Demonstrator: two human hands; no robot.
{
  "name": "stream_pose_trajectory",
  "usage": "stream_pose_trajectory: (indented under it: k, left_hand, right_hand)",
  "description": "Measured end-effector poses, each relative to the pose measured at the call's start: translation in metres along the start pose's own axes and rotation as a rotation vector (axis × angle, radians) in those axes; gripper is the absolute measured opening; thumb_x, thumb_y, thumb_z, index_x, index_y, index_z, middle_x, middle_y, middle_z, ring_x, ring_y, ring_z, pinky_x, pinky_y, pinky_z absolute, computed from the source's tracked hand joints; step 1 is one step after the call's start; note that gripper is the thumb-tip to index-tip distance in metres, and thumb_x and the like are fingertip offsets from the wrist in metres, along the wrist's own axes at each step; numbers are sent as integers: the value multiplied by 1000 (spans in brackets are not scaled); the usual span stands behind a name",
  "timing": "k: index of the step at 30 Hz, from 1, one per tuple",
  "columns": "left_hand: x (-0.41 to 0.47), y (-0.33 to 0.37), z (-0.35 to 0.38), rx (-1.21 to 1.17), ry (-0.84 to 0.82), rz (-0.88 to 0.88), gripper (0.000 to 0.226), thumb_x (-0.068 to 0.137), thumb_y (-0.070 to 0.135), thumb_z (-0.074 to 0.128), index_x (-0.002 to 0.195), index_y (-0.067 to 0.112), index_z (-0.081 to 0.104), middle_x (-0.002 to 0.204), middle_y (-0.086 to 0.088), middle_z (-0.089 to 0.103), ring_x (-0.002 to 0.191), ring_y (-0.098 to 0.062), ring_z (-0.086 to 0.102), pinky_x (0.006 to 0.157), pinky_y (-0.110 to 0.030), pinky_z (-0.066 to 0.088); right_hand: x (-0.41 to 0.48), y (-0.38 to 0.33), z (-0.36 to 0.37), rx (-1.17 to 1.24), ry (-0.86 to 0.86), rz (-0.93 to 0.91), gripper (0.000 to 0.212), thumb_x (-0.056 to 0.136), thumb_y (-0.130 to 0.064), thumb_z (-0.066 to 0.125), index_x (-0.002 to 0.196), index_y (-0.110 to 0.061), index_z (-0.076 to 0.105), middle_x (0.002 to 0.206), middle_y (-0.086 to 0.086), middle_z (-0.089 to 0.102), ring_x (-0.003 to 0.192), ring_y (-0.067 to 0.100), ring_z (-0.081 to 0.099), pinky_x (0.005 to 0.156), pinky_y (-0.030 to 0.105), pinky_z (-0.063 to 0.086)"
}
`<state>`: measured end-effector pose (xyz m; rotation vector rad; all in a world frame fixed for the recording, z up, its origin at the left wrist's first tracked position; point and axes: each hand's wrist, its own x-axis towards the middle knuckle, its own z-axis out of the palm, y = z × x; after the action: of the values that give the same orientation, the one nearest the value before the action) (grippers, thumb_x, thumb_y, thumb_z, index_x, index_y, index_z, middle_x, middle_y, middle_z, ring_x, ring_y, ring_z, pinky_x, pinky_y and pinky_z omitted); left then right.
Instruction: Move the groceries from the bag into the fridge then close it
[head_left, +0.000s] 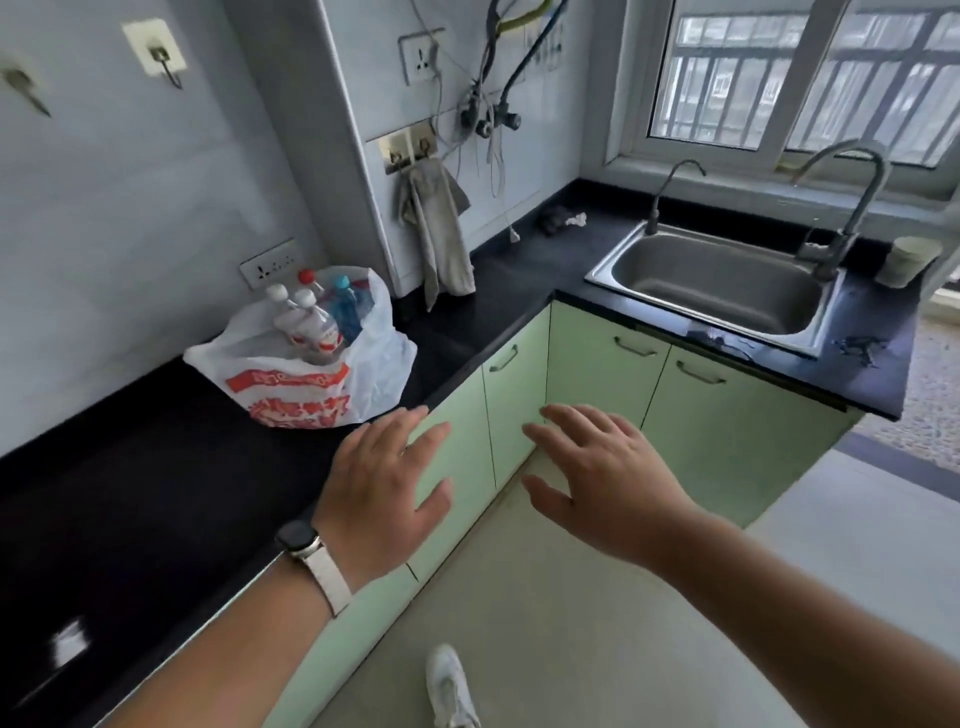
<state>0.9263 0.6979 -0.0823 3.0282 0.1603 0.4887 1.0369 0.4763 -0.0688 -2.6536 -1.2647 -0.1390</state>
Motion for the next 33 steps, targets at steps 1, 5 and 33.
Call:
stream_pose_trajectory:
  k: [1,5,33]
  left_hand:
    - [7,-14,4,-7,-1,-6,52,83,44,51,127,18,60,133,-8,57,123,-29,51,101,-48,42]
    - [37,-63,20,-39,28,-10,51,82,43,54,125,16,61,129,-10,59,120,-30,53,97,-47,44]
    - [80,-313,38,-10,-54,-275,52,84,47,49,127,19,58,131,-8,58,124,-28,52,99,-48,45]
  right_hand:
    - [15,-3,3,-11,-9,1,55,92,-58,40,135,-26,51,138,1,54,128,24,50,104,40,41]
    - [70,-13,13,-34,-29,7,57,93,-60,36,140,-29,45,145,-2,48,134,21,43,109,38,34]
    - [325,-144,89,-100,-156,-209,55,91,-61,38,135,-30,51,140,-4,52,130,22,49,106,40,40]
